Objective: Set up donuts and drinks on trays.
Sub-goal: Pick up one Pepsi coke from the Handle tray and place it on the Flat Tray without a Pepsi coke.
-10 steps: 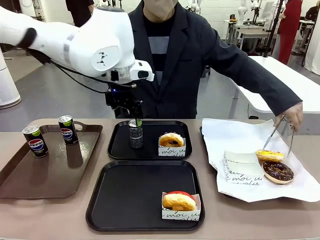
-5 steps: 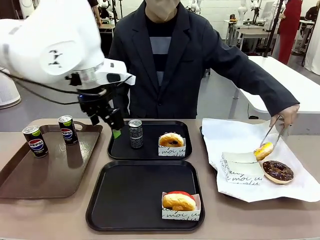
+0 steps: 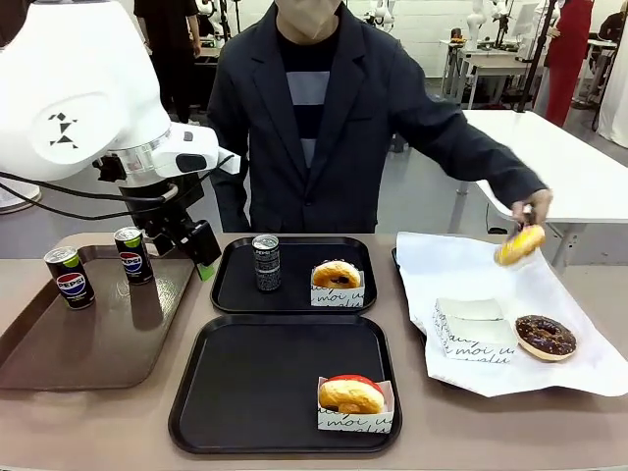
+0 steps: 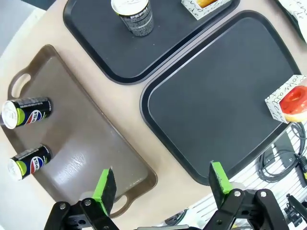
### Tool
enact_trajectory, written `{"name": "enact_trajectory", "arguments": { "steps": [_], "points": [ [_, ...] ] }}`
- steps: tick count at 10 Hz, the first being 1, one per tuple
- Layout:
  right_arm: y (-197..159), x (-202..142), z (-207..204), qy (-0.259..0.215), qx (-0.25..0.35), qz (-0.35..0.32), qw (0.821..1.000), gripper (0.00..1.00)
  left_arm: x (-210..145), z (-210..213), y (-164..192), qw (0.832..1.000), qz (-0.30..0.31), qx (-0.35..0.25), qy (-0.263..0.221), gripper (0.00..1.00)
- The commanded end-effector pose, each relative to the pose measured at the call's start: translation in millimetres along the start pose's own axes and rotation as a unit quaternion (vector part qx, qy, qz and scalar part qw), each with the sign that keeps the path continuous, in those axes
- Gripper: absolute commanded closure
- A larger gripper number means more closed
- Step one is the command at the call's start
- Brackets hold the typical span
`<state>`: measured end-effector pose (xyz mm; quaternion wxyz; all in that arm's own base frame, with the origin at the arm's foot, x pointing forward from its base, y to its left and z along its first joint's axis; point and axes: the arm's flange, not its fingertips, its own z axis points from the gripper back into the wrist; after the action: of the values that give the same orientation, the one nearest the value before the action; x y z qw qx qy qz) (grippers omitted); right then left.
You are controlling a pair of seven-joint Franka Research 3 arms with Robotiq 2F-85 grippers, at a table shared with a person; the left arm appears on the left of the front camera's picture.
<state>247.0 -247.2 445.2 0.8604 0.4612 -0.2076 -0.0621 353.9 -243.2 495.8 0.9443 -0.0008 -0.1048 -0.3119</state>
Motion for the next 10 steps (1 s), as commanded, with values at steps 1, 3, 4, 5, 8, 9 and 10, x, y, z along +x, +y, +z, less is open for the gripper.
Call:
{"name": "enact_trajectory", "arguments": {
  "steps": [1, 3, 4, 5, 8, 9, 10],
  "points": [
    [0.5, 2.1, -0.2, -0.012, 0.015, 0.008, 1.000, 0.00, 8.1, 0.2, -2.5, 1.000, 0.000, -0.002, 0.001, 0.00],
    [0.5, 2.1, -0.2, -0.012, 0.015, 0.008, 1.000, 0.00, 3.3, -0.6, -1.1, 1.000, -0.002, -0.001, 0.001, 0.00],
    [0.5, 2.1, -0.2, -0.012, 0.015, 0.008, 1.000, 0.00, -7.1, 7.5, 34.7, 0.999, 0.038, 0.013, -0.003, 0.00],
    [0.5, 2.1, -0.2, -0.012, 0.015, 0.008, 1.000, 0.00, -16.0, 14.4, 64.6, 0.997, 0.076, 0.011, -0.008, 0.00],
    [0.5, 2.1, -0.2, -0.012, 0.015, 0.008, 1.000, 0.00, -42.3, 37.7, 159.8, 0.981, 0.191, -0.023, 0.010, 0.00],
    [0.5, 2.1, -0.2, -0.012, 0.015, 0.008, 1.000, 0.00, -56.0, 39.6, 186.9, 0.975, 0.219, -0.028, 0.019, 0.00],
    [0.5, 2.1, -0.2, -0.012, 0.015, 0.008, 1.000, 0.00, -72.5, 36.9, 207.4, 0.967, 0.250, -0.035, 0.024, 0.00]
  ]
}}
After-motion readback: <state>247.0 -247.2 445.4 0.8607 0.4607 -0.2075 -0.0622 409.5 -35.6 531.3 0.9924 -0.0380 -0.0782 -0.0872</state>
